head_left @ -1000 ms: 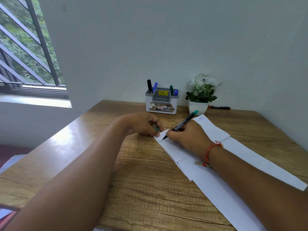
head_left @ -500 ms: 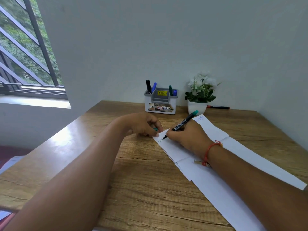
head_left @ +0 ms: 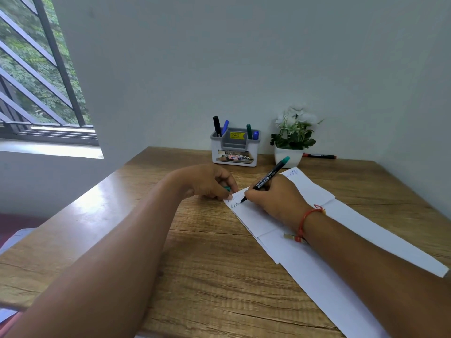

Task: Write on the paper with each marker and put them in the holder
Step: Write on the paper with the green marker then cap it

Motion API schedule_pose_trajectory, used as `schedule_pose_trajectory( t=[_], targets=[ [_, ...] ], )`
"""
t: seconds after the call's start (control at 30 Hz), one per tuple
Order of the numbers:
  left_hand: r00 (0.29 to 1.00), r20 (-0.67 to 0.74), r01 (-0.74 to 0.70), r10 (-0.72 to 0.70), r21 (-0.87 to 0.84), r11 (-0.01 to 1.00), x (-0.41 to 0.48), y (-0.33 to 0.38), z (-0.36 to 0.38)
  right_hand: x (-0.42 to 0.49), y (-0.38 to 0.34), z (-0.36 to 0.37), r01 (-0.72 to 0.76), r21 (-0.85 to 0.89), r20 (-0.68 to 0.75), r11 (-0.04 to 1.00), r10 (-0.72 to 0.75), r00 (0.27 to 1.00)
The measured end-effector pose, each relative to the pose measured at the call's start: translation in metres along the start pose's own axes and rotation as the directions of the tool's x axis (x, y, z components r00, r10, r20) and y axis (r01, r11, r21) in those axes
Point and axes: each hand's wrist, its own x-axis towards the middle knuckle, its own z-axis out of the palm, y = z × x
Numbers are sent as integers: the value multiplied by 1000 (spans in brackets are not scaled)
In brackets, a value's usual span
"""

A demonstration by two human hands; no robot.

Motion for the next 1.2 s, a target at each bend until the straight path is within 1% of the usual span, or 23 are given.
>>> schedule_pose_trajectory(
  t=[0.23, 0.47, 0.73, 0.9, 1.07, 1.2],
  targets=[
    [1000, 3, 2, -2, -11, 1000, -1, 0, 0, 0, 0, 0, -15, 10, -8, 1000, 15, 1000],
    [1000, 6, 9, -9, 6, 1000, -1, 1, 0, -1, -3, -2, -31, -20, 10, 999, 32, 999],
    [1000, -2, 6, -6, 7, 1000, -2, 2, 1, 0, -1, -1, -36, -5, -17, 999, 36, 999],
    [1000, -2, 10, -10, 17, 1000, -2, 2, 0, 1, -2, -2, -53, -13, -1, 998, 53, 999],
    [1000, -3, 9, -9, 25, 1000, -2, 4, 1, -1, -1, -2, -44, 7, -40, 999, 44, 998],
    [1000, -6, 8, -7, 23, 1000, -1, 4, 1, 0, -1, -2, -62, 18, -33, 998, 63, 997]
  ],
)
